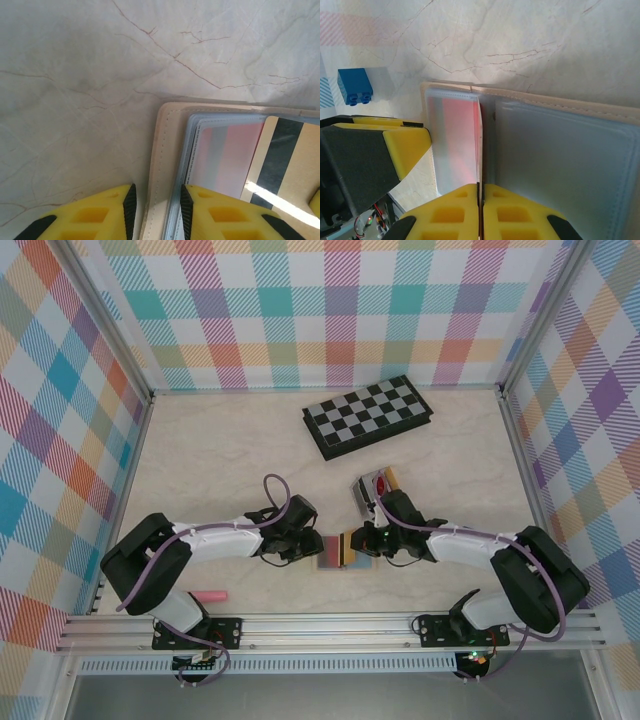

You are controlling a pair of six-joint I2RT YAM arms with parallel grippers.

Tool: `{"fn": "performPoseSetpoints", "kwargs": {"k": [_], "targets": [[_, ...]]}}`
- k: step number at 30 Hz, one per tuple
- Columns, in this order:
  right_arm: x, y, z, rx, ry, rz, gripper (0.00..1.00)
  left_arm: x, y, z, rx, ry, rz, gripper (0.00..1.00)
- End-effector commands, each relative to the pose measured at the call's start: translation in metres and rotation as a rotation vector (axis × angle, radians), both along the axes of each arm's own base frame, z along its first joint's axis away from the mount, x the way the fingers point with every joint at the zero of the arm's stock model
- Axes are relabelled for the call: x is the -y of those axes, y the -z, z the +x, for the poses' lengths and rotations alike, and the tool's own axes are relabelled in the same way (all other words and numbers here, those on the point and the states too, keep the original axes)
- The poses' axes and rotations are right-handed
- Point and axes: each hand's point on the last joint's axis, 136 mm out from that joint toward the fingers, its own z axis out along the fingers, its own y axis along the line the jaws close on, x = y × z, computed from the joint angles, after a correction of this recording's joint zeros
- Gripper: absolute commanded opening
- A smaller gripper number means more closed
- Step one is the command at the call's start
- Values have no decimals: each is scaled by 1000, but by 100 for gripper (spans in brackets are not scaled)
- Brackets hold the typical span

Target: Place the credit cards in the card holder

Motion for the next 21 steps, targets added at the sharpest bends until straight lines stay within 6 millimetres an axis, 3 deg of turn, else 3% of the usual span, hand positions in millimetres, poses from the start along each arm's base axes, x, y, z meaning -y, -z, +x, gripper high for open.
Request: {"fn": "performPoseSetpoints", "kwargs": {"k": [1,12,21], "targets": [[-2,4,-5,-26,-1,29,8,6,3,-2,-7,17,-1,29],[0,8,-9,-40,16,44,7,5,4,-2,-9,-1,-1,25],[20,14,2,37,105,-36,7,1,4,-5,-14,-17,-6,23]]}}
